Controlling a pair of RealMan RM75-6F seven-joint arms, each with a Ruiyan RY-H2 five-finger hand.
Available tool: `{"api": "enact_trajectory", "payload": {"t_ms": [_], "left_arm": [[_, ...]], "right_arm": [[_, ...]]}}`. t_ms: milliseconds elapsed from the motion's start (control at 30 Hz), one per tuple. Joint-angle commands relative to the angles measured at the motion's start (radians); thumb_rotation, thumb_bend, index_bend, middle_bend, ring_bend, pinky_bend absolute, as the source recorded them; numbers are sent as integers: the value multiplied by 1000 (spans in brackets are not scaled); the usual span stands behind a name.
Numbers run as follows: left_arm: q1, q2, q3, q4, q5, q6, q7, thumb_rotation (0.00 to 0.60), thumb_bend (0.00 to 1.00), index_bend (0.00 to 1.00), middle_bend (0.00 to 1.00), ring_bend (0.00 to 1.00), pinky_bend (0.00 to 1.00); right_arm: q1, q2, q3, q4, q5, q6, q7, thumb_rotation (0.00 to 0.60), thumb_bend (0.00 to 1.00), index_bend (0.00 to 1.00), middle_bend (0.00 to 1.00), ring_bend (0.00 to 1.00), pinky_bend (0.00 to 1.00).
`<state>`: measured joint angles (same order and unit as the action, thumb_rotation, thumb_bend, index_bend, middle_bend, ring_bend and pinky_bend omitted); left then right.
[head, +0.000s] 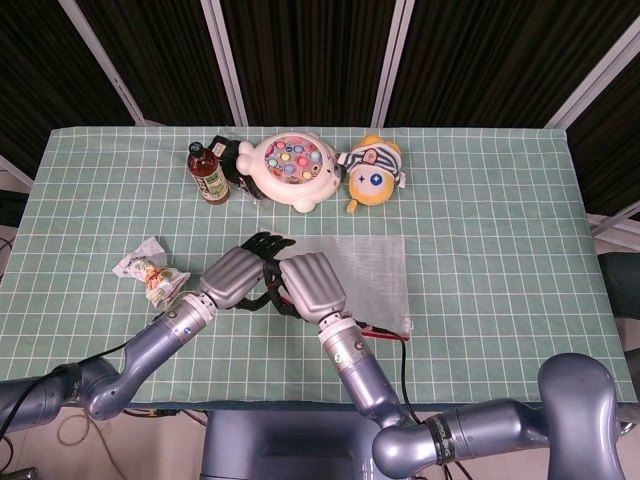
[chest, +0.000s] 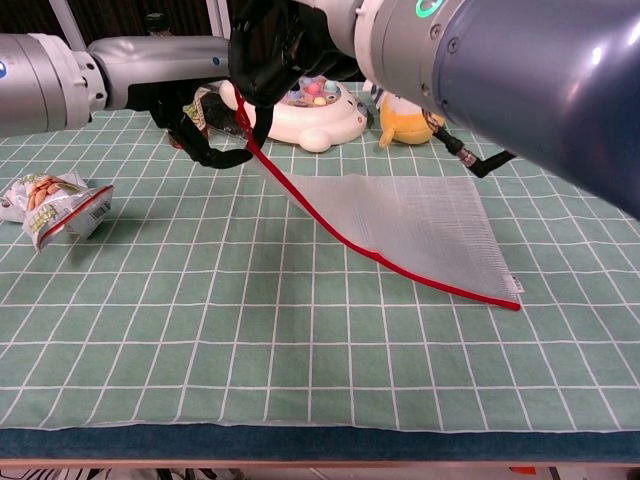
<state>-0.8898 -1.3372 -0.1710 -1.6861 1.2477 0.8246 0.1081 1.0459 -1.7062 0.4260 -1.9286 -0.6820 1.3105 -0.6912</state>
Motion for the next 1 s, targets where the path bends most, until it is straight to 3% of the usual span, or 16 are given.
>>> {"api": "enact_trajectory", "payload": {"t_ms": [33,400,1000], "left_arm": [[7,-10,-9,3,-8,27,7,600,421,584,72,0,0],[38,-78,-62,9,-57,163,29,600,421,595,82,0,0],[48,-82,-119,-13,-87,222,20,600,421,598,83,0,0]], "right_arm": [[0,1,0,-3,-1,3,2,600,606,628,1000,1000,977],[-9,15,-5,-11,-2,15,6,600,607,629,1000,1000,977],[-58,59,-36,-11,9,21,38,600,606,629,1000,1000,977]]}}
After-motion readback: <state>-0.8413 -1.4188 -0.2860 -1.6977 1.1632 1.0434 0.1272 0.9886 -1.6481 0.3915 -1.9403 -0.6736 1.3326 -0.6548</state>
